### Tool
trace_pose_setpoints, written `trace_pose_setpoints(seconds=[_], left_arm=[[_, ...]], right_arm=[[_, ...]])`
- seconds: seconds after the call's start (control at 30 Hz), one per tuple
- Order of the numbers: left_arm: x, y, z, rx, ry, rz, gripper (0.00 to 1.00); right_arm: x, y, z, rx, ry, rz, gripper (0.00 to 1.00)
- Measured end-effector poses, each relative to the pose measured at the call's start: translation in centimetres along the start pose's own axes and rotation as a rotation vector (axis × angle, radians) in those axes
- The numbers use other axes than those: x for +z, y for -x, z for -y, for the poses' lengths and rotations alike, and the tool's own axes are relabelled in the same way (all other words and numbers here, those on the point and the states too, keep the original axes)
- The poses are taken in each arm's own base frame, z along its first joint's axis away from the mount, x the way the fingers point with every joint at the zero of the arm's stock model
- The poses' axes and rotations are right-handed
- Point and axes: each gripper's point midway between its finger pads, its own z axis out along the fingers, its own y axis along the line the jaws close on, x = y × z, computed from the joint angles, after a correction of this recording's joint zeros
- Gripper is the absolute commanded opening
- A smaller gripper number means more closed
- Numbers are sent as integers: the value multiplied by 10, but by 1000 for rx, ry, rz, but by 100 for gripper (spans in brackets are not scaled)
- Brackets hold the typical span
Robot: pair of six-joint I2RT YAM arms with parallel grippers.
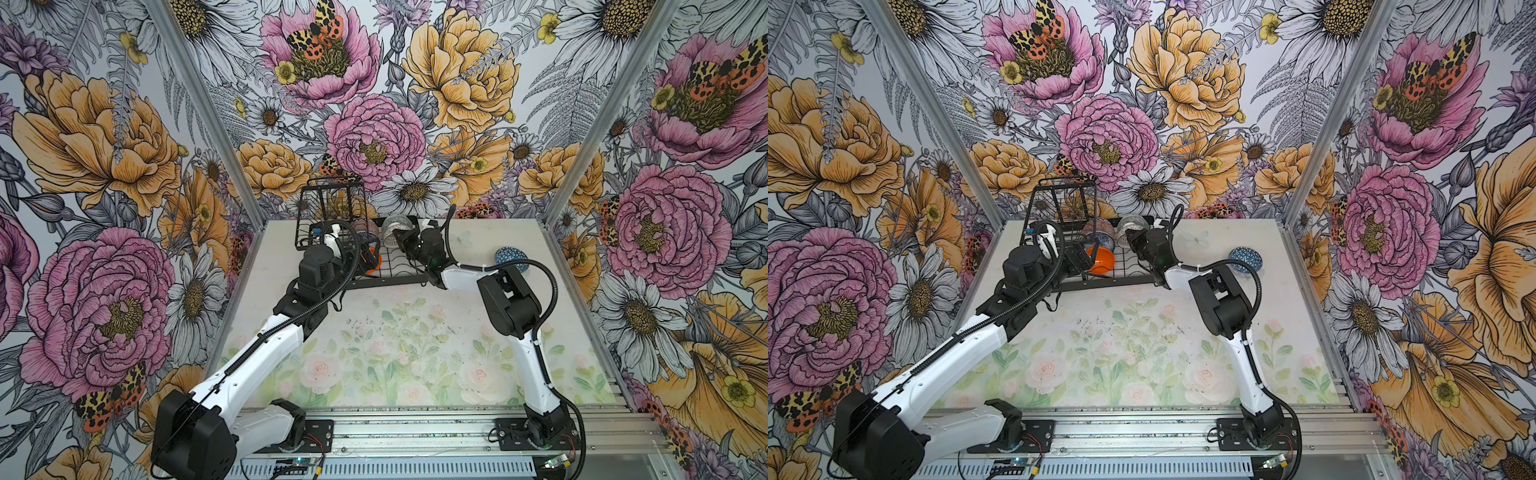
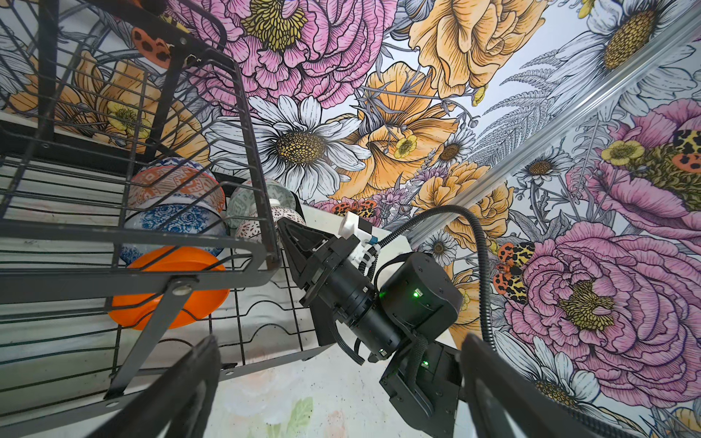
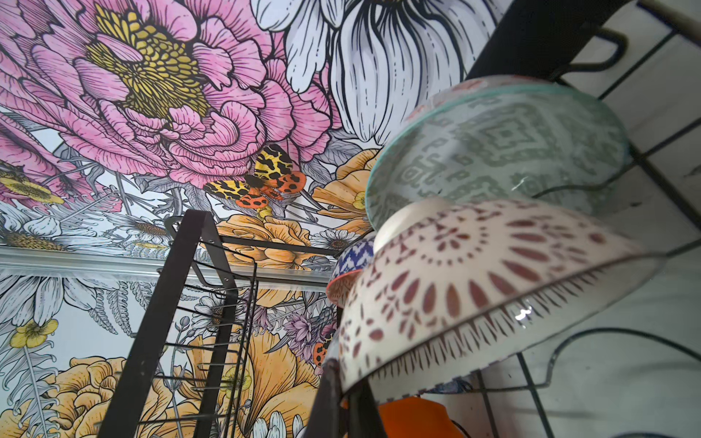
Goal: Load bowls into a dish rack
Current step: Place the bowl in the dish rack.
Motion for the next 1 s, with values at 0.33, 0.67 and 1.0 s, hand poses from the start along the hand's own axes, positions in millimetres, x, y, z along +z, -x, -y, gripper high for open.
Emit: trace_pose_setpoints(seconds=[0.33, 0.67, 1.0], left_arm=[[0, 3, 0, -4, -7, 9, 99], [0, 4, -1, -15, -9, 8, 99], [0, 2, -1, -25, -11, 5, 99]], right_arm=[[1, -2, 9, 4, -31, -1, 0], [0, -3, 14, 24, -53, -2, 0], [1, -4, 16, 31, -61, 7, 1]])
